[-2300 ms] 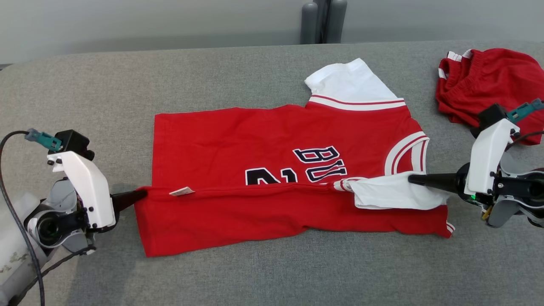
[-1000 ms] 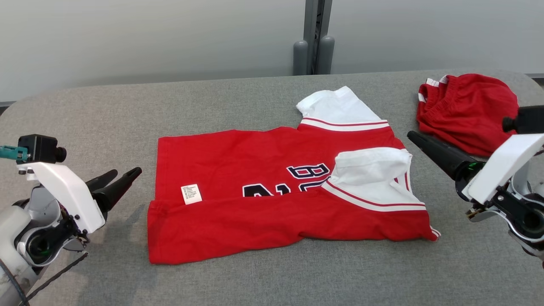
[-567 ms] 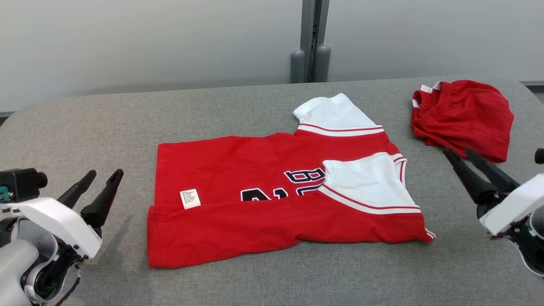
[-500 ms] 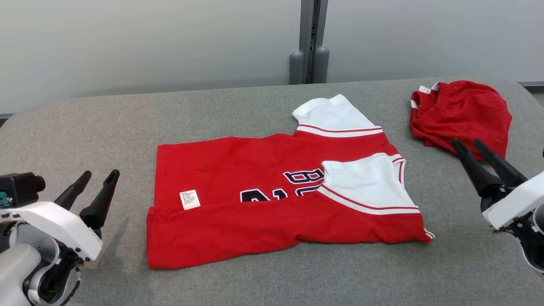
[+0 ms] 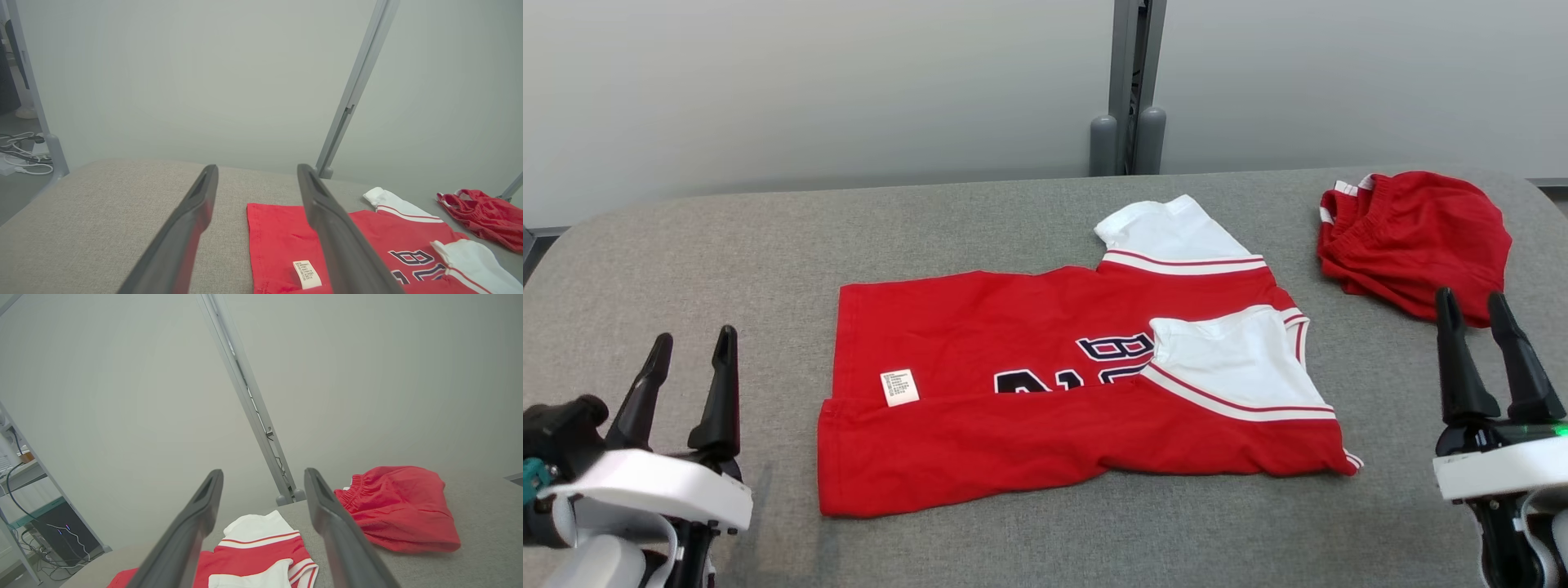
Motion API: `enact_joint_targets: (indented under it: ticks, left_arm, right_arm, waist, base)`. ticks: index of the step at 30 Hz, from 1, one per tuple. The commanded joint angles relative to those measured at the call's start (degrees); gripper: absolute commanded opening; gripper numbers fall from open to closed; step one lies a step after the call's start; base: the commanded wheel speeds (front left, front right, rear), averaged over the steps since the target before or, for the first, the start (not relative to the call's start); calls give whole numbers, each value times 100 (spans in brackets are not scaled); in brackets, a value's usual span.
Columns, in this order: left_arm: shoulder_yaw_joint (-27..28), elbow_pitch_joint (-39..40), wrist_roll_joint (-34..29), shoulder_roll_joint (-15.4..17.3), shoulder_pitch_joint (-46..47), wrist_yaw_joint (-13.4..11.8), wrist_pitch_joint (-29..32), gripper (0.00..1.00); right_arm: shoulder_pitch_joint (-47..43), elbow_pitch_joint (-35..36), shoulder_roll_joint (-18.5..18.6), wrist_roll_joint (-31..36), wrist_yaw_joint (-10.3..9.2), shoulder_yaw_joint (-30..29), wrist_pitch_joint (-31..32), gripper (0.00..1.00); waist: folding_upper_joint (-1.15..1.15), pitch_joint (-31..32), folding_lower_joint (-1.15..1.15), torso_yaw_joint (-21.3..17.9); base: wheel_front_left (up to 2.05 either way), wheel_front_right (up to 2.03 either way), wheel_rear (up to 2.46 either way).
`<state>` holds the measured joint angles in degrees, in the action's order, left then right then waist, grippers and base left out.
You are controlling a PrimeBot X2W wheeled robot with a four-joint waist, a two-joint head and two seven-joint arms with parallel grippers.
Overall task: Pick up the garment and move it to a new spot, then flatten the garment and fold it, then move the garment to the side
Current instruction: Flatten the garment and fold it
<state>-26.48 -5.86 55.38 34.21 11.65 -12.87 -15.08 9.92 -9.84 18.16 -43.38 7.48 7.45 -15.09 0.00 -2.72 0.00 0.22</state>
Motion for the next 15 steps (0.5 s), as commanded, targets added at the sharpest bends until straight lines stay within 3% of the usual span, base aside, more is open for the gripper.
enact_joint_targets:
  ticks: [1,7,15]
  left_arm:
    - [290,70,-356,-159,-269,32,-5,100]
    - [929,153,-1170,-728,-800,184,-6,100]
    - [1564,-96,-1963,-1612,-1227,638,-7,100]
  right_arm:
    - [-201,181,-230,289,5,-201,-5,100]
    - [-517,468,-716,808,5,-594,-5,100]
    - [-816,291,-1056,1429,5,-715,-6,100]
  waist:
    - [0,15,0,7]
    - [0,44,0,19]
    - [0,70,0,28]
  base:
    - [0,0,0]
    - [0,0,0]
    - [0,0,0]
